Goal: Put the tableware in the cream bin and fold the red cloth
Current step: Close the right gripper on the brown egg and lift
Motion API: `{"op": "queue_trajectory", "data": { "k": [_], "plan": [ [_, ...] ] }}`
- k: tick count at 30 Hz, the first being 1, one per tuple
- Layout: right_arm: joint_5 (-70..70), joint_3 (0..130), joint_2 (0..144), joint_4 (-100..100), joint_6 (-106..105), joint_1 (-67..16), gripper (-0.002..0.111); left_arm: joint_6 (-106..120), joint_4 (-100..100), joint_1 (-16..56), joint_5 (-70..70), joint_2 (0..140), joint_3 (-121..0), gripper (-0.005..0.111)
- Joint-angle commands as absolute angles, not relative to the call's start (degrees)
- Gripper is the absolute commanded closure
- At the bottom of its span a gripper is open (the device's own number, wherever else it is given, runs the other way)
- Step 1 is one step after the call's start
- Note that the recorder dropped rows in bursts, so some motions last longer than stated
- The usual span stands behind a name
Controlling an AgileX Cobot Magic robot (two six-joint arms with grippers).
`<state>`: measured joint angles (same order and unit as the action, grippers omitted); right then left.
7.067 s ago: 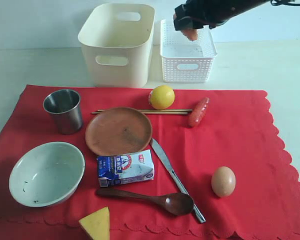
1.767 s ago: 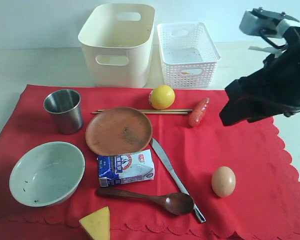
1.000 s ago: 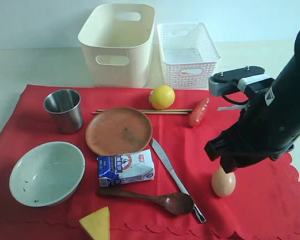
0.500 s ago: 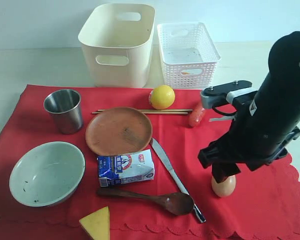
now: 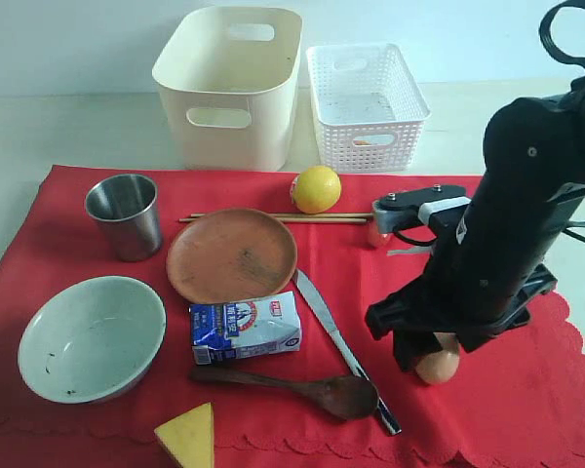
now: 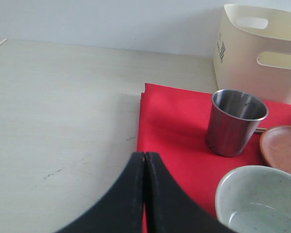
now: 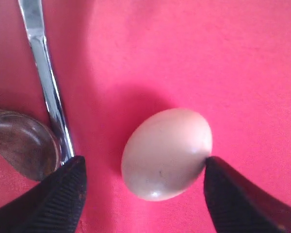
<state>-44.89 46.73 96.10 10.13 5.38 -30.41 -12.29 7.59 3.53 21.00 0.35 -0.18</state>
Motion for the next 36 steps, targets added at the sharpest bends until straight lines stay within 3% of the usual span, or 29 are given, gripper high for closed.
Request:
{"op": "queue_trajectory", "data": {
  "k": [1, 17, 20, 29, 36],
  "plan": [
    [-43.0, 46.7, 97.0, 11.2, 3.6, -30.7, 0.042, -12.3, 7.3, 3.3, 20.5, 0.0, 0.0, 0.107],
    [-41.6, 46.7, 102.1, 9.9, 3.6, -30.7, 0.049, -12.3, 7.3, 3.3, 20.5, 0.0, 0.0, 0.107],
    [-41.6, 46.7, 102.1, 9.9, 3.6, -30.7, 0.055, -12.3, 7.3, 3.3, 20.5, 0.0, 0.0, 0.107],
    [-42.5, 46.7, 102.1, 9.0, 3.6, -30.7, 0.088, -12.3, 7.3, 3.3, 20.5, 0.0, 0.0, 0.107],
    [-44.1, 46.7, 102.1, 9.0, 3.6, -30.7, 0.090, -12.3, 7.3, 3.3, 20.5, 0.0, 0.0, 0.107]
  ]
}}
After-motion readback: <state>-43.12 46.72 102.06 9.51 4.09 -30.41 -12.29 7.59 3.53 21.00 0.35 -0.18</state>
